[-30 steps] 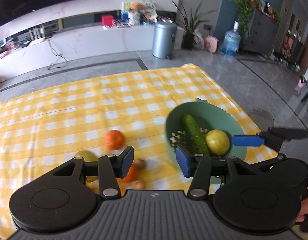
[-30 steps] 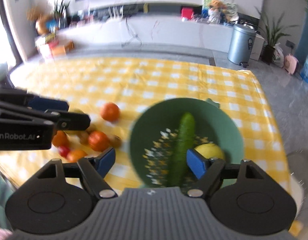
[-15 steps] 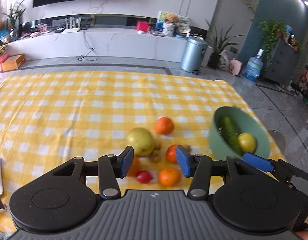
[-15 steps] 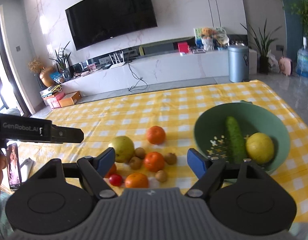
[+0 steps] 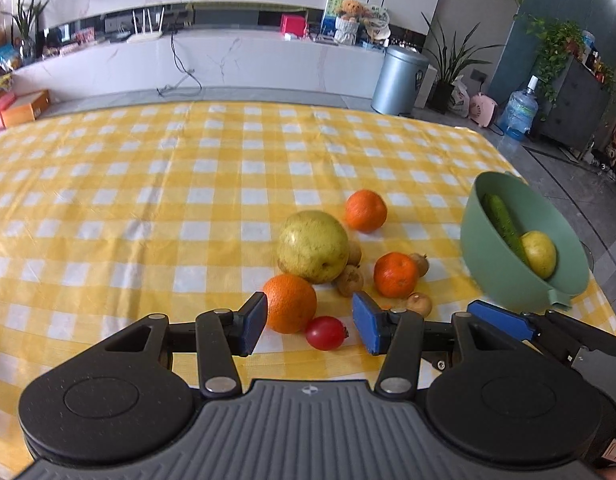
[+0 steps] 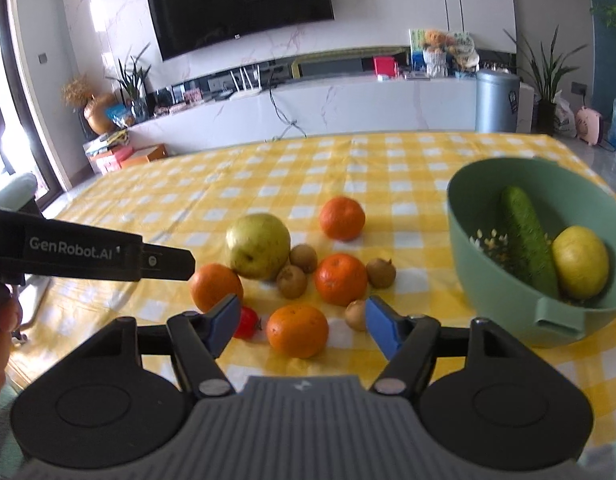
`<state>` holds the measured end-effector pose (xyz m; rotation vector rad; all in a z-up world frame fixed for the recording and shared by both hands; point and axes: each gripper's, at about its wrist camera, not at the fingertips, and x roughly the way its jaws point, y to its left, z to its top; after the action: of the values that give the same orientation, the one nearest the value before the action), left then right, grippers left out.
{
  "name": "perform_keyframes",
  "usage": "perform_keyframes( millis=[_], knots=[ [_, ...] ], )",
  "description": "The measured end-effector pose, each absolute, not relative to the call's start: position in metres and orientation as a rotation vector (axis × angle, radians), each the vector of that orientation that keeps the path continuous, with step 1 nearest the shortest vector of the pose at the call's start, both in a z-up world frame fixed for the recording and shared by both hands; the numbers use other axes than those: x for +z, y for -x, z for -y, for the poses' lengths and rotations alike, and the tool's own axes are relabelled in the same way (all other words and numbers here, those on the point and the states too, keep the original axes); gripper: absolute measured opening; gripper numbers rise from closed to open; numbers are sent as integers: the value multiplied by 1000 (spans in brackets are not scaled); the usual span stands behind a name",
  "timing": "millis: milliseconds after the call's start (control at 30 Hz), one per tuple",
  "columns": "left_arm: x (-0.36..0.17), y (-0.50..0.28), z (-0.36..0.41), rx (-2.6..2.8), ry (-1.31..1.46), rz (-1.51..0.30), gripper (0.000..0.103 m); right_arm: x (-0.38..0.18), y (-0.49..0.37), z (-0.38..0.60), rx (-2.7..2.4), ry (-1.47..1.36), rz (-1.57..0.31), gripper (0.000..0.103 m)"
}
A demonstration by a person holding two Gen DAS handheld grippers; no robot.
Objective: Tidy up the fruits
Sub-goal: 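Grasp an orange with the left tool while the right tool grasps another orange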
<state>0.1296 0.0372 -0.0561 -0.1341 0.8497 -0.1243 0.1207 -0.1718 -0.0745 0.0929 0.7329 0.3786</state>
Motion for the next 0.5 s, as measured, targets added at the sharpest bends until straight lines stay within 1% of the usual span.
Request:
perform_keyframes(
  millis=[133, 233, 500],
  knots=[
    [-73, -137, -39, -118, 138, -870, 58, -85, -130, 166, 386, -93, -755, 63],
    [-81, -141, -42, -115, 154, -865, 58, -92, -135, 161, 407, -90, -773, 56],
    [-96, -150, -46, -110, 208, -861, 58, -107, -144, 158, 404, -127, -840, 56]
  ],
)
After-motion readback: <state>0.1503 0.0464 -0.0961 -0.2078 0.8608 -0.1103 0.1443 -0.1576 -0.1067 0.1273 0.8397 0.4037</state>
